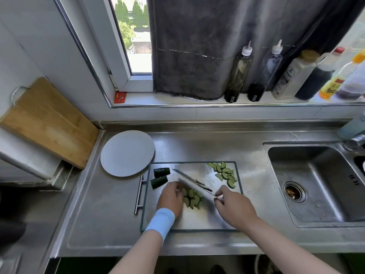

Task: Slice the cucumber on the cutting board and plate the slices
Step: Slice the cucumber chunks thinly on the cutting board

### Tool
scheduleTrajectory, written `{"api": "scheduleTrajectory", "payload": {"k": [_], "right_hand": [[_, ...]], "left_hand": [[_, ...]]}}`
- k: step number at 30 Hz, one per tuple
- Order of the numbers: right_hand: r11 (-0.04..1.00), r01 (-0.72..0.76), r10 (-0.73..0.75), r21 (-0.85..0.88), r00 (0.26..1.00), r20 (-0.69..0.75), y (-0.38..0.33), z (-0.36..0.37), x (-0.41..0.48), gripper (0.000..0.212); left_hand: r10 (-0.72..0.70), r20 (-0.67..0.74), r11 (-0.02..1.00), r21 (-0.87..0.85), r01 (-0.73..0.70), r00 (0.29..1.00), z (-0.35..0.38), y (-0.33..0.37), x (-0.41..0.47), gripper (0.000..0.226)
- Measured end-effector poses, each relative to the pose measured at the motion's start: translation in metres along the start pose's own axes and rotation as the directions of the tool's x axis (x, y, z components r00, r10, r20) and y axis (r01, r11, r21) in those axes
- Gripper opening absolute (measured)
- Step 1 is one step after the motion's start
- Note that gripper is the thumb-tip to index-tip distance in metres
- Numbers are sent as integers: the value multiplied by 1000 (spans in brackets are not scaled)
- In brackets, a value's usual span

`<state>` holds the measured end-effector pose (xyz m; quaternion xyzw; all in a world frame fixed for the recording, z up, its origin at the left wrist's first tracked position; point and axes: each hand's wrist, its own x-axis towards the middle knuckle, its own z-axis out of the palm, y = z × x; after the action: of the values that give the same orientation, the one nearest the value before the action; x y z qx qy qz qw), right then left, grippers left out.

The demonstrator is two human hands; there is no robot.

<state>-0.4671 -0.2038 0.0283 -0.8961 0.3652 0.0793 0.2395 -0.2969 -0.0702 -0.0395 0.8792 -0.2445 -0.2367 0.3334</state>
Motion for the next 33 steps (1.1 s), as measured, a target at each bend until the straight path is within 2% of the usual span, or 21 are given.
{"api": "scheduleTrajectory", "payload": {"k": [2,4,6,7,8,10,11,12,13,18,20,23,26,29,30,33], "right_hand": [[995,61,-63,-83,998,-18,8,-4,1,20],[983,114,-119,-144,993,-23,13,-7,0,24],[969,149,-155,-197,988,-14,16,-9,0,26],[964,159,-165,-214,986,-12,17,-10,0,26],[961,167,-174,-222,985,-11,17,-11,1,25],[956,183,-192,-228,981,-17,16,-12,2,25],[955,191,-201,-228,979,-22,15,-12,3,25],[953,198,-210,-228,977,-27,15,-13,4,25],[950,206,-219,-235,975,-32,16,-13,5,27],[917,272,-300,-293,953,-53,21,-16,6,39],[909,293,-316,-298,948,-33,24,-18,5,35],[905,308,-329,-293,944,-24,30,-19,6,37],[901,315,-336,-297,942,-20,36,-21,9,37],[893,348,-369,-286,929,-21,38,-26,11,32],[891,351,-372,-287,928,-19,38,-28,12,30],[883,347,-370,-316,929,-12,40,-34,12,22]], "left_hand": [[-62,-192,993,-111,41,979,-12,3,3,17],[-68,-408,983,-183,-9,911,-27,10,5,23],[109,-555,989,-24,-147,825,-36,20,3,21],[220,-544,973,64,-222,810,-38,25,1,18],[316,-458,947,98,-307,831,-36,31,-1,15],[423,-121,906,28,-423,898,-23,43,-7,12],[440,60,897,29,-442,896,-15,48,-9,12],[461,165,873,90,-479,872,-6,51,-11,14],[470,213,850,153,-504,857,2,52,-10,17],[343,244,911,149,-384,907,12,57,10,15],[262,276,929,187,-319,925,12,60,19,12],[217,225,918,283,-277,950,14,65,26,15],[307,190,906,242,-348,932,20,75,20,16],[435,312,839,200,-506,844,28,83,6,18],[436,329,826,222,-517,838,28,82,5,20],[350,314,827,339,-448,883,22,72,17,25]]}}
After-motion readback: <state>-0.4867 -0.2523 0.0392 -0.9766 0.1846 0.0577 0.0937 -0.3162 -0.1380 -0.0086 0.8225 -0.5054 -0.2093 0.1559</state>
